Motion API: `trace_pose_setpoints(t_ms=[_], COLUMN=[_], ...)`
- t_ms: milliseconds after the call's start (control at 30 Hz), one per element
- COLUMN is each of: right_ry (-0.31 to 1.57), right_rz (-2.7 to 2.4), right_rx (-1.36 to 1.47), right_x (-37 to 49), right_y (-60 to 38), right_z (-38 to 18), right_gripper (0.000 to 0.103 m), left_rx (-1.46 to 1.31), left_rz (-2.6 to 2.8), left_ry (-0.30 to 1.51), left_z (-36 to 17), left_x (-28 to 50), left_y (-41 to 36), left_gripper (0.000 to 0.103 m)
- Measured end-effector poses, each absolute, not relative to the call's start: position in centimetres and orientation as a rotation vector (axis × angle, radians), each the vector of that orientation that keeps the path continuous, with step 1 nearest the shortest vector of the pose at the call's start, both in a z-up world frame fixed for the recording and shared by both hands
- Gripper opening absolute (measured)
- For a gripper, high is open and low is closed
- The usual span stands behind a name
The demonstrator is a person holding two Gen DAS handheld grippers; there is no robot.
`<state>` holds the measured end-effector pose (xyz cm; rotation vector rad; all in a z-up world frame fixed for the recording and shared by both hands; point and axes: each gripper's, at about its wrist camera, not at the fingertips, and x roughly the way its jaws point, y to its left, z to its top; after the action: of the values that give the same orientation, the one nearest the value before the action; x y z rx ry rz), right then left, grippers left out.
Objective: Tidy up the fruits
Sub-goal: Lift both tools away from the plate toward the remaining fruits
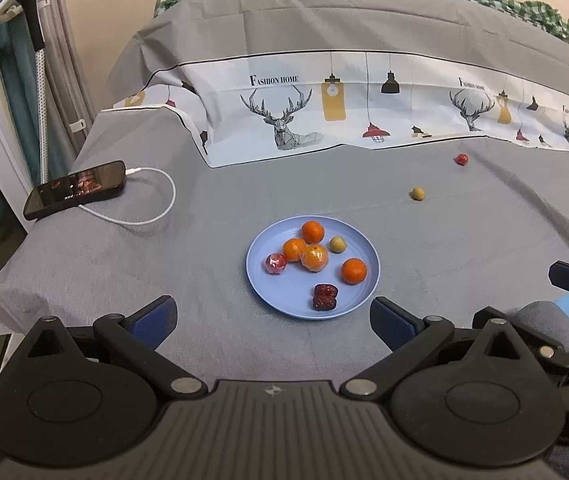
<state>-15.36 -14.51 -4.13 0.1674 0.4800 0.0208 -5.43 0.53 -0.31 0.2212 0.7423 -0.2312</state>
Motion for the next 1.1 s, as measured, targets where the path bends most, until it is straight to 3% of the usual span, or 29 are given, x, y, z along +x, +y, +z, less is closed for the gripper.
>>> trace_pose_setpoints(t_ms=[367,633,900,1100], right_ry=[0.494,0.479,0.477,0.560], right_rz=[-0.129,-0.320,-0.452,-0.450], right_rx=[0.275,0.274,0.250,0.244], right_x=[-12.5,-8.1,3.3,13.3], right_y=[-21.7,-30.7,-40.8,-47.7], right_z=[-5.7,-6.9,-10.2,-16.0], right_gripper=[0.102,0.102,0.102,0.102], left_rx=[0.198,0.159,0.211,0.249], left_rz=[-0.257,-0.361,-0.353,-0.420], left_ry=[0.864,0.934,0.925,0.989], left_z=[-2.2,-3.9,-9.2,-15.3], left_x=[0.1,7.8,17.5,23.7], left_y=[-3.7,-12.4,-23.5,-29.1], left_gripper=[0.103,0.103,0.103,0.103])
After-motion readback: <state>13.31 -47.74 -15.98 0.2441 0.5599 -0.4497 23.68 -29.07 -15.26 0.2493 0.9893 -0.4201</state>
